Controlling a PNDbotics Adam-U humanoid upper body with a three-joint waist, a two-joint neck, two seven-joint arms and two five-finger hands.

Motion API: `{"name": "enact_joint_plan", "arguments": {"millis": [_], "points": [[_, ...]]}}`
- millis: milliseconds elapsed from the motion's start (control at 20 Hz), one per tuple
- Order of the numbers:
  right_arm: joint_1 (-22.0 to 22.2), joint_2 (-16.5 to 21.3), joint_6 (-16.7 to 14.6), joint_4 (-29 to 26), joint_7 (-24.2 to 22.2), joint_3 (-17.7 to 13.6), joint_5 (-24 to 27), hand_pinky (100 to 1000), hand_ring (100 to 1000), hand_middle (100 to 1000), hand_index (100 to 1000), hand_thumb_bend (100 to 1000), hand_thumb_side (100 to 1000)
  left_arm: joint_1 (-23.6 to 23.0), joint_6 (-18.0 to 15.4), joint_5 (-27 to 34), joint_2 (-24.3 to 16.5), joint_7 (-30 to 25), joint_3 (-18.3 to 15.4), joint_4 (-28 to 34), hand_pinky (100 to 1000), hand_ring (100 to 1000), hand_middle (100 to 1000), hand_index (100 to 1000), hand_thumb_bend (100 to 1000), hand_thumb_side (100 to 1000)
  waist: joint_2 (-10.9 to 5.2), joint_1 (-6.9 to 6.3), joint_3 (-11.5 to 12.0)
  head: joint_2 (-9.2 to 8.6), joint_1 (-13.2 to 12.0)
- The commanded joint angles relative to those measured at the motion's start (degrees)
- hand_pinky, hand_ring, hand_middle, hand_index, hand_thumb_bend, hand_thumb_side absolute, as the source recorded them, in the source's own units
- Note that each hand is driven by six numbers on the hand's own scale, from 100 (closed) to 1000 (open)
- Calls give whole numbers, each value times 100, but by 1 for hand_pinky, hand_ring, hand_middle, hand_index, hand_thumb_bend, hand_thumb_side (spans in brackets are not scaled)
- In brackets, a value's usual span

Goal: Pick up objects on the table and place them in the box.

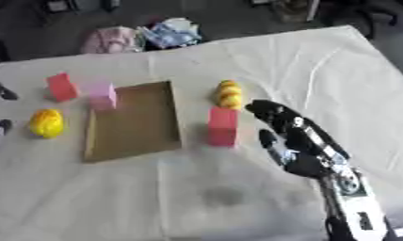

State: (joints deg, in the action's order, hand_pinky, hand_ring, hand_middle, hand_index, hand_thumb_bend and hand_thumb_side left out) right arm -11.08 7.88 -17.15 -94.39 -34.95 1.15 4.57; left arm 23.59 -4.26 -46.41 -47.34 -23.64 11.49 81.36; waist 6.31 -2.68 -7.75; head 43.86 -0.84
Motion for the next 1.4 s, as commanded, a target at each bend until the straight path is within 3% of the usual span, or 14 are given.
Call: {"name": "enact_joint_plan", "arguments": {"millis": [50, 700, 1000, 1250, 1400], "points": [[-62, 43, -1, -128, -17, 14, 33, 1000, 961, 854, 913, 100, 391, 113, -27, -72, -96, 22, -2, -2, 750, 734, 754, 854, 198, 274, -113, 57, -1, 25, 2], [-72, 24, -1, -135, -59, 27, 46, 1000, 962, 854, 914, 100, 389, 129, 17, -221, 76, 144, 81, -160, 770, 764, 788, 870, 218, 344, -114, 64, -16, 25, 10], [-108, 17, -4, -136, -86, 37, 51, 1000, 962, 855, 914, 100, 385, 181, -36, -332, 249, 27, 142, -449, 773, 768, 793, 877, 223, 433, -62, 81, -61, 25, 3], [-125, 12, -7, -134, -100, 45, 57, 1000, 963, 855, 914, 100, 382, 251, -2, -461, 402, 94, 157, -666, 772, 770, 800, 880, 230, 421, -31, 97, -79, 25, -12], [-134, 9, -11, -134, -102, 42, 60, 1000, 963, 855, 914, 100, 382, 272, 150, -662, 506, 415, 145, -807, 777, 781, 812, 882, 255, 382, -16, 107, -85, 25, -7]]}}
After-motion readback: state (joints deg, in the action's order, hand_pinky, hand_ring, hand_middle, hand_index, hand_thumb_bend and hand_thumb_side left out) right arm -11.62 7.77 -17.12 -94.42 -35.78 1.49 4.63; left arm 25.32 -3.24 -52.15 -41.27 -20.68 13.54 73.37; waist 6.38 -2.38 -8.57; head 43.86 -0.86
